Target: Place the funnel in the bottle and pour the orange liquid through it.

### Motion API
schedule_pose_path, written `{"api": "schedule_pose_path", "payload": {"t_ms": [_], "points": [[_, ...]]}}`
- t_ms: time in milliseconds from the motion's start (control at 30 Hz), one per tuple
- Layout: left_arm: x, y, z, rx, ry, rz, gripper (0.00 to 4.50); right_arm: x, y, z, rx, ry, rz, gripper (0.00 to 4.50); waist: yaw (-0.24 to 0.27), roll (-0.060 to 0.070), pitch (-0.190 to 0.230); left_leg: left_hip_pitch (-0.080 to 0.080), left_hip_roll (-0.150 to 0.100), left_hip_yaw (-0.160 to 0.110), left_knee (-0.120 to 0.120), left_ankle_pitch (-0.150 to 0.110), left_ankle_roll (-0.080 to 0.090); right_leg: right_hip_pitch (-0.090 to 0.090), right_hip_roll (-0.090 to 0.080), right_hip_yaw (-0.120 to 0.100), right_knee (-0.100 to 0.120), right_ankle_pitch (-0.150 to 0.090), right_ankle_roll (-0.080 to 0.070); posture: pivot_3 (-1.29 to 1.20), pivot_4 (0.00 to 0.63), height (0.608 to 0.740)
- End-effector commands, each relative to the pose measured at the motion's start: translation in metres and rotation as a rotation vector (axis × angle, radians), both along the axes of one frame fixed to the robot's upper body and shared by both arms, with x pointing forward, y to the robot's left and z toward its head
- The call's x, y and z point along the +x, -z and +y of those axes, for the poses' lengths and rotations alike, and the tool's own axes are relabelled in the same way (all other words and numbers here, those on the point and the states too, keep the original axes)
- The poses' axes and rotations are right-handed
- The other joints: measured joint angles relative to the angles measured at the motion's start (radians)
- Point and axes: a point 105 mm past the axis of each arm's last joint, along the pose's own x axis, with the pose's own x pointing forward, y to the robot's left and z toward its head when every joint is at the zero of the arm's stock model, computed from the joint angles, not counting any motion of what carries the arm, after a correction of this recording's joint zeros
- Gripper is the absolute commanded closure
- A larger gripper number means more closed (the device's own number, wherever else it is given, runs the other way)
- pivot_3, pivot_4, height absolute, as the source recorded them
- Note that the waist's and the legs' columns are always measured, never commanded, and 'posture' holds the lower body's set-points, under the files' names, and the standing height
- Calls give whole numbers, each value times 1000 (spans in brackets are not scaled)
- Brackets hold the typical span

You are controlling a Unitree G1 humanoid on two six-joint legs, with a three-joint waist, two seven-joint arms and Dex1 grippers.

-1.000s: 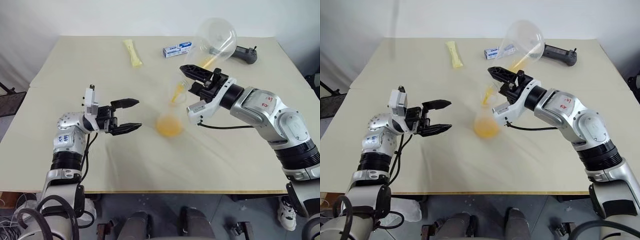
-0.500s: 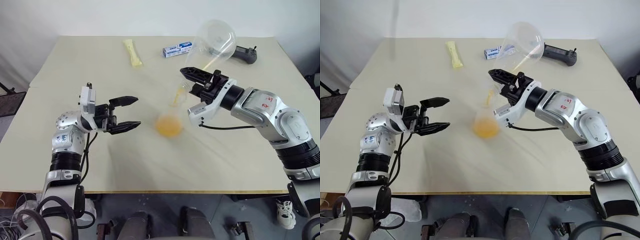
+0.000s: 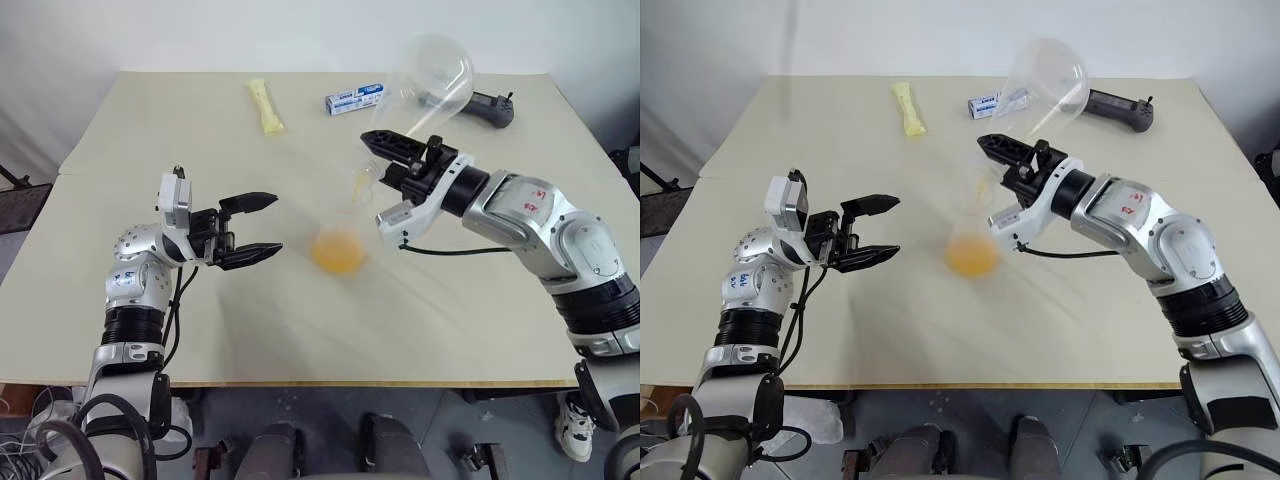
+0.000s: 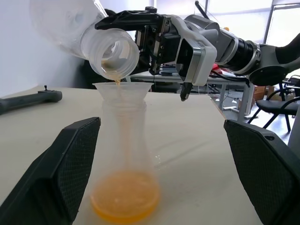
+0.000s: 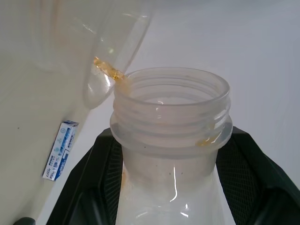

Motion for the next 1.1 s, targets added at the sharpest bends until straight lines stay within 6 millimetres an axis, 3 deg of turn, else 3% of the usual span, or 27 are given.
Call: {"api": "schedule_pose_path", "payload": {"t_ms": [33,667,1100], "points": [[-3,-7,3,-26,-2,-33,0,-6,-23,-3,21,-12,-86,2082,0,0,0,0,0,0,0,0,0,0,0,0,0,0,0,0,150,740],[1,-7,4,-3,-16,-35,0,-7,-19,-2,45,-30,-52,2082,0,0,0,0,0,0,0,0,0,0,0,0,0,0,0,0,150,740],[8,-9,3,28,-25,-39,0,-8,-30,-21,541,-8,224,2082,1,0,0,0,0,0,0,0,0,0,0,-1,0,0,0,0,150,740]]}}
